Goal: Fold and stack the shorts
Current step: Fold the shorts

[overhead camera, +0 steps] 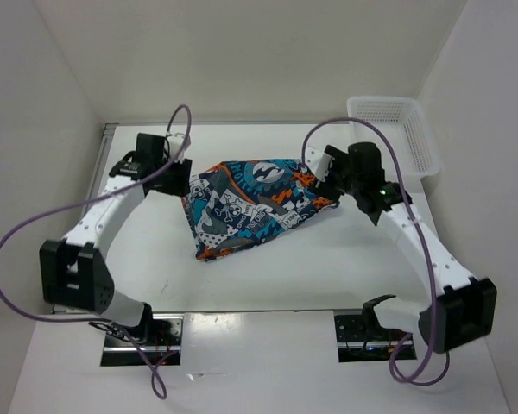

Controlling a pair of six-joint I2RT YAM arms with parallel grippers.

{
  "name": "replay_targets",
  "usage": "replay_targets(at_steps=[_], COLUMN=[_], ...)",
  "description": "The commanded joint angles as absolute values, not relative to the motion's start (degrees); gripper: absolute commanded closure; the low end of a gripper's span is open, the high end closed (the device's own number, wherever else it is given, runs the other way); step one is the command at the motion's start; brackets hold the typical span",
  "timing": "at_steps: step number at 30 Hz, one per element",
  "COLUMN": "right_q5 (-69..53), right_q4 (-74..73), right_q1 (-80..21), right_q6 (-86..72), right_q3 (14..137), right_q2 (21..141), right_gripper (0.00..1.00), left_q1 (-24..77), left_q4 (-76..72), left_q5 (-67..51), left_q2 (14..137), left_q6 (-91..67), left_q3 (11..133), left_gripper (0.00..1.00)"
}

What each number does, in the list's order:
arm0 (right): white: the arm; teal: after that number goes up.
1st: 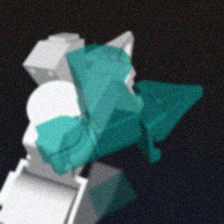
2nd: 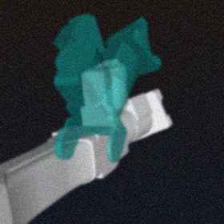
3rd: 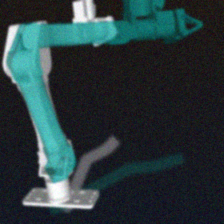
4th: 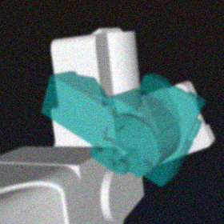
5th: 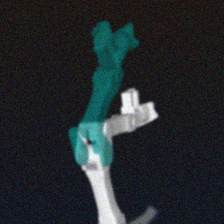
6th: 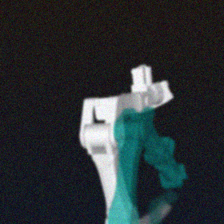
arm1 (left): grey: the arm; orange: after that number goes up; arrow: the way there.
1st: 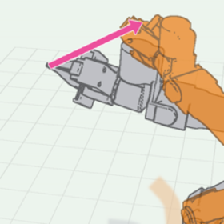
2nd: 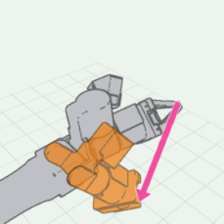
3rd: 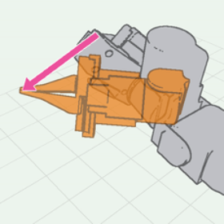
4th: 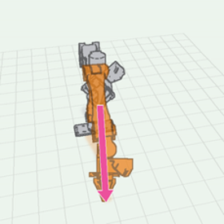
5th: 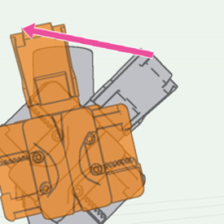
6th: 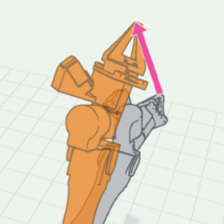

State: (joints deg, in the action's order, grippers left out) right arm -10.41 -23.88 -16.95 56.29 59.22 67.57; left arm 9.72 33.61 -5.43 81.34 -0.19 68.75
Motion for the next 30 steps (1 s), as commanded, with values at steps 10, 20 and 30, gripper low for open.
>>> replay_targets(at_steps=[10,20,30], right_q5=[-10.55,-5.63,-2.72], right_q4=[-16.09,-14.33,-13.18], right_q1=[-19.25,-19.25,-19.25], right_q6=[33.93,32.70,31.90], right_q3=[64.95,62.58,64.42], right_q2=[93.42,101.07,105.82], right_gripper=[0.70,0.75,0.75], left_q1=[4.39,4.39,4.39], left_q4=[21.36,20.21,20.83], left_q5=[-13.01,-9.49,-13.62], left_q2=[105.02,116.10,117.87], left_q6=[0.00,0.00,0.00], left_q3=[83.40,85.16,85.69], left_gripper=[0.34,0.25,0.80])
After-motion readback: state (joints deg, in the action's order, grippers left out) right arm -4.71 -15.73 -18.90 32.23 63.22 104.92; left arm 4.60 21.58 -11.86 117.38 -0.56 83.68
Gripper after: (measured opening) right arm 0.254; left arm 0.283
